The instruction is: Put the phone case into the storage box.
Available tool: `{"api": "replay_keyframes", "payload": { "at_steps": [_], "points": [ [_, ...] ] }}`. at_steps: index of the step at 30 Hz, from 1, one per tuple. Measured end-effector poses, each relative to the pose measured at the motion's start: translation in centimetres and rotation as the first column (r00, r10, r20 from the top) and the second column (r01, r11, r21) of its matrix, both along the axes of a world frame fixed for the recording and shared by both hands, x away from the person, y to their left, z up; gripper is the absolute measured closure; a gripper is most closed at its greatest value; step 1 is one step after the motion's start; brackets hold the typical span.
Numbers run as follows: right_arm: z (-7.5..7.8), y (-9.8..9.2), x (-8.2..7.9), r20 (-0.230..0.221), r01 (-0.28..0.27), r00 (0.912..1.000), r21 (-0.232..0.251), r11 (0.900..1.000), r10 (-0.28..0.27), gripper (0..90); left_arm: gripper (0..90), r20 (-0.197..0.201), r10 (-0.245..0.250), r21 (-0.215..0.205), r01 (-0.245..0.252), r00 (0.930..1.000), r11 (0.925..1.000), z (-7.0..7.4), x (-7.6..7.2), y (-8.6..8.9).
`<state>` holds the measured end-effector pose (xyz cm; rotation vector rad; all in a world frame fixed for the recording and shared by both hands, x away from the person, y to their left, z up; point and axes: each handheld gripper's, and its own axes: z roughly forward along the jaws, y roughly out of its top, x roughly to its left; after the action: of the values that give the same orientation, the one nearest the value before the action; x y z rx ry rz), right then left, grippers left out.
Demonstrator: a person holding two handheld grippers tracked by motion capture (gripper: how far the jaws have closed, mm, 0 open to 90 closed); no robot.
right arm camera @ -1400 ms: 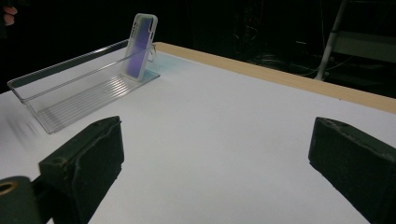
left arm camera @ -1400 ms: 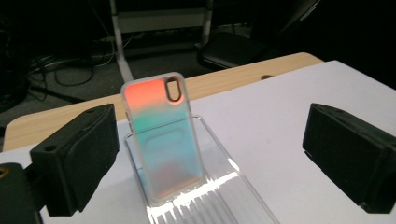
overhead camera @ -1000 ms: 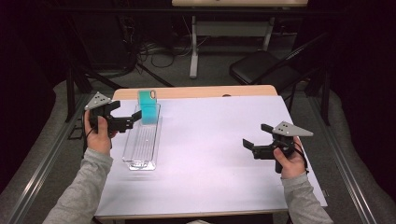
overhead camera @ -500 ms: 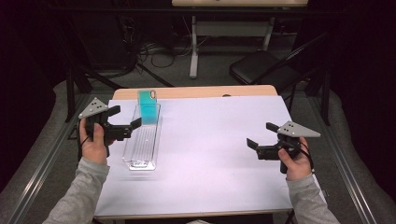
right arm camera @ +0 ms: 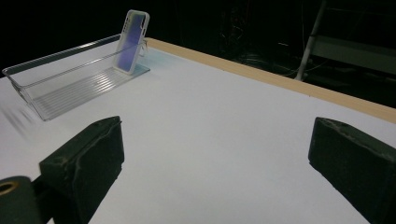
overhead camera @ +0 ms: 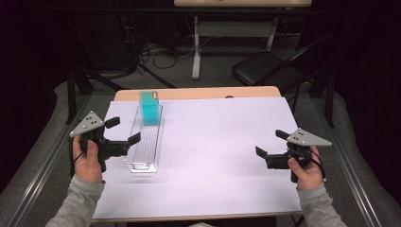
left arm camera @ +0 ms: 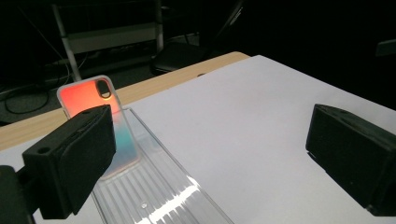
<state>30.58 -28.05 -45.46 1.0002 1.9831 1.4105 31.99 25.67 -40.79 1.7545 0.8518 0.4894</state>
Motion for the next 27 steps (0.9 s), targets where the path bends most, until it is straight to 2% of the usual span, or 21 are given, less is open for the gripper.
{"api": "replay_keyframes", "payload": {
  "at_steps": [11, 16, 19, 21, 25, 27],
  "points": [
    [-0.6, -0.3, -1.4, -0.015, 0.000, 0.9999, -0.014, 1.000, 0.000, 0.1, 1.4, 0.002, -0.012, -0.022, 0.012, 0.9999, 0.9997, -1.3, -2.8, 1.4],
    [-0.9, -0.2, -2.1, -0.008, -0.002, 1.0000, -0.024, 1.000, 0.002, 0.0, 1.4, -0.022, -0.017, -0.071, 0.016, 0.9996, 0.9974, -2.8, -4.4, 1.9],
    [-1.1, -0.2, -2.5, -0.013, -0.002, 0.9999, -0.027, 1.000, 0.002, 0.0, 1.4, -0.026, -0.010, -0.063, 0.008, 0.9996, 0.9980, -3.8, -5.3, 2.2],
    [-1.2, -0.3, -2.6, -0.012, 0.000, 0.9999, -0.029, 1.000, 0.000, 0.0, 1.4, -0.031, -0.003, -0.057, 0.001, 0.9995, 0.9984, -4.3, -5.6, 2.3],
    [-1.5, -0.3, -2.9, -0.011, 0.001, 0.9999, -0.024, 1.000, -0.002, 0.0, 1.4, -0.035, 0.000, -0.070, -0.003, 0.9994, 0.9975, -5.2, -6.1, 2.7],
    [-1.6, -0.3, -3.0, -0.011, 0.004, 0.9999, -0.024, 1.000, -0.004, 0.0, 1.3, -0.035, 0.007, -0.059, -0.009, 0.9994, 0.9982, -5.5, -6.3, 2.8]
  ]
}}
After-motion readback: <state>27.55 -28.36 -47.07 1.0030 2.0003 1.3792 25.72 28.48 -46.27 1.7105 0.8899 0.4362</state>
